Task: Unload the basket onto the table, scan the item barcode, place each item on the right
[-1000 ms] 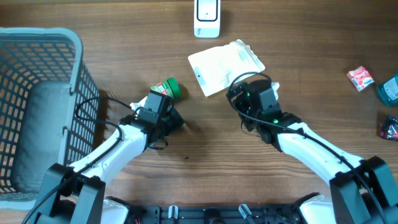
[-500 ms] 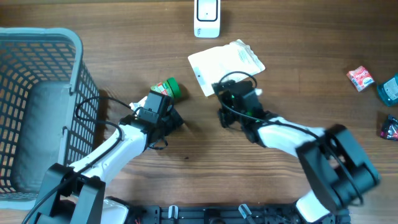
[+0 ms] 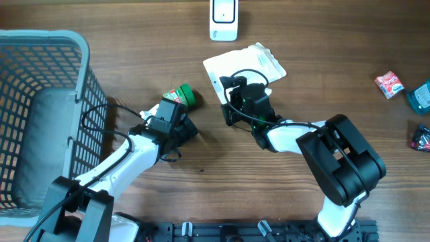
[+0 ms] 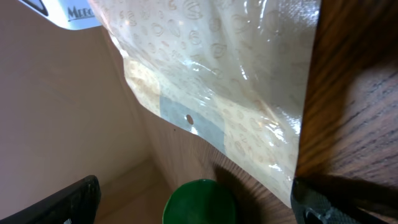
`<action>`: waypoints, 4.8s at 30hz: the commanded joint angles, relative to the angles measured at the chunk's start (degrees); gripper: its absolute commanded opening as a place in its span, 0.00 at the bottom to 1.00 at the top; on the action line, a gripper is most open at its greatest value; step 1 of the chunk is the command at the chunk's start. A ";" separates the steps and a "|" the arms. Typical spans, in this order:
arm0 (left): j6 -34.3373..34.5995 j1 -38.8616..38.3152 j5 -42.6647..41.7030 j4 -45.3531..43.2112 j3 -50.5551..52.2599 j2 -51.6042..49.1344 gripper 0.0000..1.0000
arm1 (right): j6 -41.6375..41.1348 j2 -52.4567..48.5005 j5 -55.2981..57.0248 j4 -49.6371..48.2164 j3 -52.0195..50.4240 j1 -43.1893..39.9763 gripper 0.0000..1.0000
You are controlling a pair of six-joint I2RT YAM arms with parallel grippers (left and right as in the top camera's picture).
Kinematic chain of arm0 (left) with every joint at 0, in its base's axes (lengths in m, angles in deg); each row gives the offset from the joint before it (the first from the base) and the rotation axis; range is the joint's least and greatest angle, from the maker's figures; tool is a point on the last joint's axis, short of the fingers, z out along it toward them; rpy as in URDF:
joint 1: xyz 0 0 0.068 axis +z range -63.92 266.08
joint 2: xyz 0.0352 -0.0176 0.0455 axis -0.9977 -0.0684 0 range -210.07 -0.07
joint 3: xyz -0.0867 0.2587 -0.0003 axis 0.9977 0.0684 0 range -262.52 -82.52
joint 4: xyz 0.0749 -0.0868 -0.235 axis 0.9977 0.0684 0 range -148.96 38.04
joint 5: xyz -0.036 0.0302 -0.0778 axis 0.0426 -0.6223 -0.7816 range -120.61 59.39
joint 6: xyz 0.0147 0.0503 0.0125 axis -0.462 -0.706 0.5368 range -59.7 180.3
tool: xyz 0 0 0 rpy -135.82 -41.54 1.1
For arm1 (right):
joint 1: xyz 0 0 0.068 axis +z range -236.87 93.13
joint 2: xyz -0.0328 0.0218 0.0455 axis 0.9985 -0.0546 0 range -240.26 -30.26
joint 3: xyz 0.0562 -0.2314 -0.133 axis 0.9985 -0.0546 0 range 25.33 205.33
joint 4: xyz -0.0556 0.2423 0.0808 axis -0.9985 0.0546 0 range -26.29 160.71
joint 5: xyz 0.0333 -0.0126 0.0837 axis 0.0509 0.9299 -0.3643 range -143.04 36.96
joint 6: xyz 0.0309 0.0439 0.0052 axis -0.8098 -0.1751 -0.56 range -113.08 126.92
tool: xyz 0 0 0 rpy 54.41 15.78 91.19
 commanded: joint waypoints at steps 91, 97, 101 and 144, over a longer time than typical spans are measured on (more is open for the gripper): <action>-0.76 0.15 0.48 -4.63 2.03 -1.73 1.00 | 34.23 38.97 9.46 63.28 -2.32 -7.98 1.00; 1.03 0.13 -6.71 -10.32 2.03 -1.79 1.00 | 39.17 38.49 6.12 62.82 -2.32 -14.86 0.99; 4.83 0.11 -11.85 -14.27 2.03 -1.79 1.00 | 41.94 38.56 7.30 63.25 -2.32 -16.22 1.00; -7.41 8.55 -25.77 -13.62 -39.71 -38.36 1.00 | 44.81 38.56 3.48 61.81 -2.29 -16.26 1.00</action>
